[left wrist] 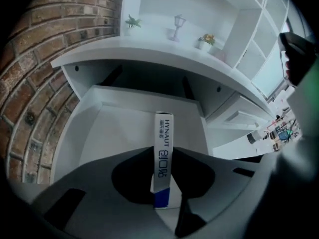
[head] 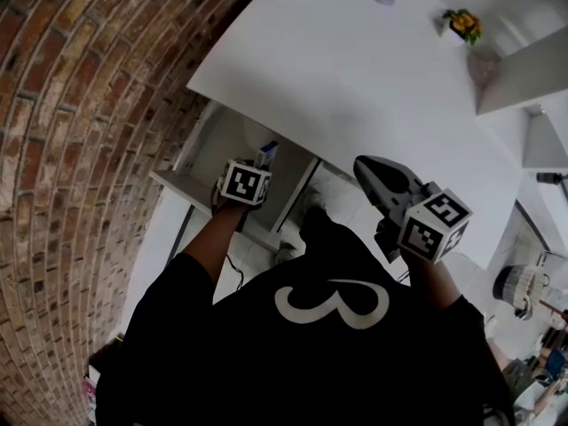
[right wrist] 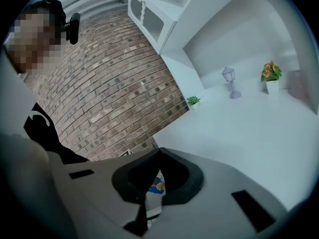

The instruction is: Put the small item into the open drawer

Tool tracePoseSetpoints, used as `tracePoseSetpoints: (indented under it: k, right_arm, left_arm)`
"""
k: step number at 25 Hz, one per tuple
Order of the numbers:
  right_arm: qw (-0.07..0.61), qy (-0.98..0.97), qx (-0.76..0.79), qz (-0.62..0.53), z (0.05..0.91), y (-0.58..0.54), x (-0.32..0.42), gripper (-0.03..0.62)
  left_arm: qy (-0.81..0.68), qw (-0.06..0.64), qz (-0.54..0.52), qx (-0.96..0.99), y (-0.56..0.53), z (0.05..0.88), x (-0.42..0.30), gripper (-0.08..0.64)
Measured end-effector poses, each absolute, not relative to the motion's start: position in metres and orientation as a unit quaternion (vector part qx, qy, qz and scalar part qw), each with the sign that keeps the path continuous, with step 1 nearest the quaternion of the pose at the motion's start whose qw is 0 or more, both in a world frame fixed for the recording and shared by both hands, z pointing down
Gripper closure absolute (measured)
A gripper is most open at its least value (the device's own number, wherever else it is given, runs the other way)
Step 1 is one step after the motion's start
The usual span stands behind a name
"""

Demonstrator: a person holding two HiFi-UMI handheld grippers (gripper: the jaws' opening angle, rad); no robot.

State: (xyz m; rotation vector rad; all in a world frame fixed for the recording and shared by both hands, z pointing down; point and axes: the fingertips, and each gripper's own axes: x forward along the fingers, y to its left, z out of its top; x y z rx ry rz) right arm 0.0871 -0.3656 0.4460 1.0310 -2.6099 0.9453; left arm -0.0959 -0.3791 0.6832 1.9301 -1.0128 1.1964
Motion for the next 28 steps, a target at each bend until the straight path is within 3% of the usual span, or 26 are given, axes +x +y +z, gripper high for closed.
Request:
tracePoseSetpoints:
  k: [19, 28]
  right_arm:
    - [0.11, -0.862, 0.356, 0.342, 0.468, -0.366, 0.101, 0.581]
    - [0.103, -0.864, 0.354, 0.344, 0.466, -0.362, 0.1, 0.582]
  left_arm:
    - [-0.375, 0.326, 0.484, 0.72, -0.381, 0.736, -0.078, 0.474]
    - [-0.374, 0.344, 0.468, 0.723, -0.376, 0.73, -0.075, 0.333]
